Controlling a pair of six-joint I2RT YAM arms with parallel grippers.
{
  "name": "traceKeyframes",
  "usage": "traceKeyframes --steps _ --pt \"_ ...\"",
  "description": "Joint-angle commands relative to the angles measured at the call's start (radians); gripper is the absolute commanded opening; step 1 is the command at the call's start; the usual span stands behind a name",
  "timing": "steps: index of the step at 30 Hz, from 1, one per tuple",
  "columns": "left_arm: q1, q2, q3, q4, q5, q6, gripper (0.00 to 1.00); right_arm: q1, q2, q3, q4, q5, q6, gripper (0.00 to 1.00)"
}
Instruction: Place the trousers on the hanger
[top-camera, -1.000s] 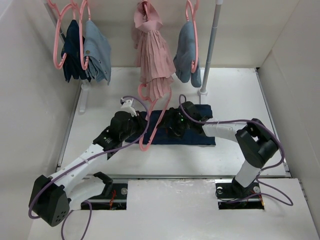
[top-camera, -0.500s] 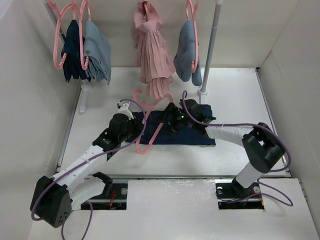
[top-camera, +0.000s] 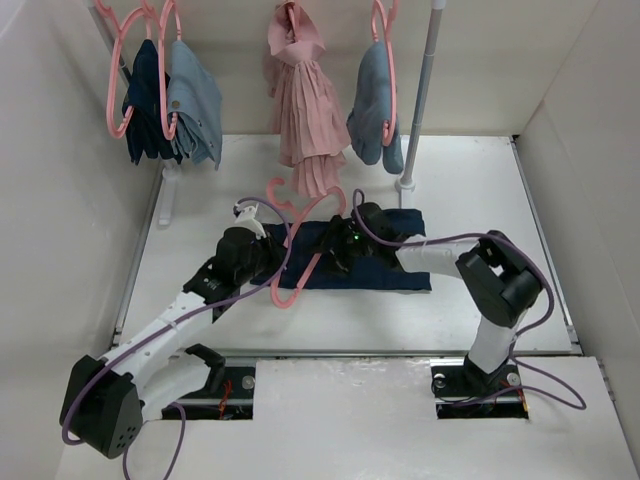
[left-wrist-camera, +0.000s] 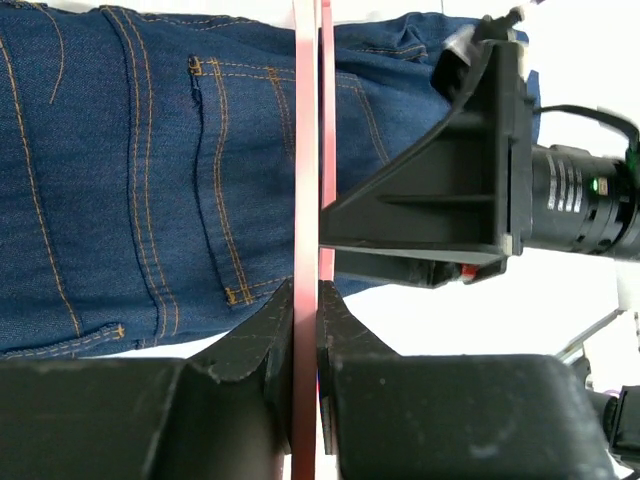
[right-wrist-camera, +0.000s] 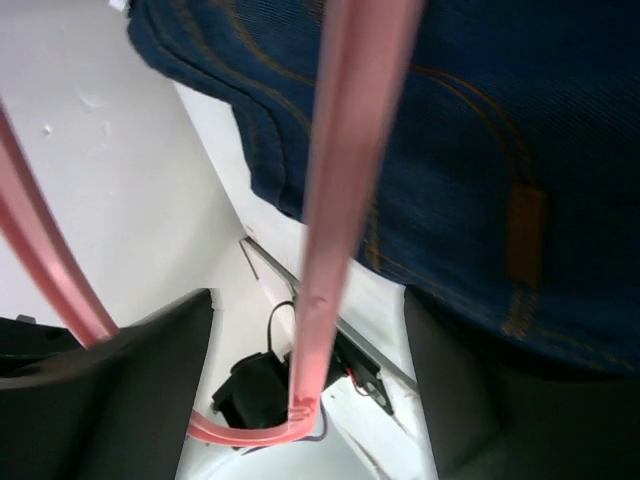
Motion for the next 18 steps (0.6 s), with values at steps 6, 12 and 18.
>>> traceKeyframes --steps 6,12,18 --pt "0.014 -0.034 0.008 0.033 0.018 0.004 0.0 0.007 0.125 0.115 0.038 -0.082 -0.047 0.25" --pt "0.046 -0.07 0.019 0.033 0.079 0.036 0.73 -0.033 0.073 0.062 -0.052 -0.082 -0.197 0.0" --pt "0.16 -0.06 0.15 -0.155 0.079 0.113 1.0 -0.085 0.062 0.113 -0.239 -0.153 -0.445 0.0"
